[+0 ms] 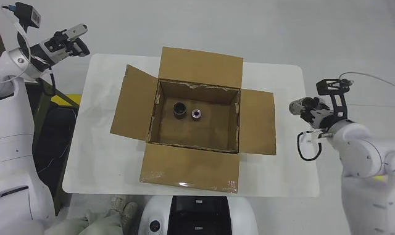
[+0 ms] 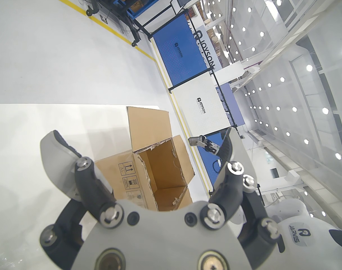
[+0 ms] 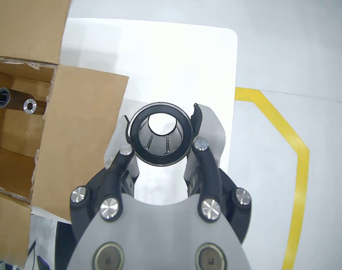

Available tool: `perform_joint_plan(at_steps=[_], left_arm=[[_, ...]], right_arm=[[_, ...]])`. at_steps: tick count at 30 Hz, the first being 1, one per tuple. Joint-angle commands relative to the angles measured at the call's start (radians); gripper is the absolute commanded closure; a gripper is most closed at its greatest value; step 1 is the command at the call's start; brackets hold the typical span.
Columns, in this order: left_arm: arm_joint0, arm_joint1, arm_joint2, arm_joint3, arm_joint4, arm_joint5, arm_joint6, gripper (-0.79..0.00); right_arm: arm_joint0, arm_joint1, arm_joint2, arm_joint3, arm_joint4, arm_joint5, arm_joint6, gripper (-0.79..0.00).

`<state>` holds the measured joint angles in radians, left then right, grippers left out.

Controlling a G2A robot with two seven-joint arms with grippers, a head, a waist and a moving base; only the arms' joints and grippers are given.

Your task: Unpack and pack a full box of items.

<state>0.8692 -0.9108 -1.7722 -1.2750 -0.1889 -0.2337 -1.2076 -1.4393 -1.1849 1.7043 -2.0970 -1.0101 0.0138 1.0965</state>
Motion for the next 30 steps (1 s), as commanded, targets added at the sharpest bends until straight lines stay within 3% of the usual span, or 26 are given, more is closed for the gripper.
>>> perform_joint_plan(at_steps=[1,30], left_arm=[[0.0,0.0,0.0,0.0,0.0,0.0,0.0,-0.785],[0.0,0.0,0.0,0.0,0.0,0.0,0.0,-0.785]], right_arm=[[0.005,0.0,0.002,0.033,0.012,0.005,-0.015,0.0],[0.195,-0.009,-0.159,0.543,0.007,0.157,-0.182,0.0]])
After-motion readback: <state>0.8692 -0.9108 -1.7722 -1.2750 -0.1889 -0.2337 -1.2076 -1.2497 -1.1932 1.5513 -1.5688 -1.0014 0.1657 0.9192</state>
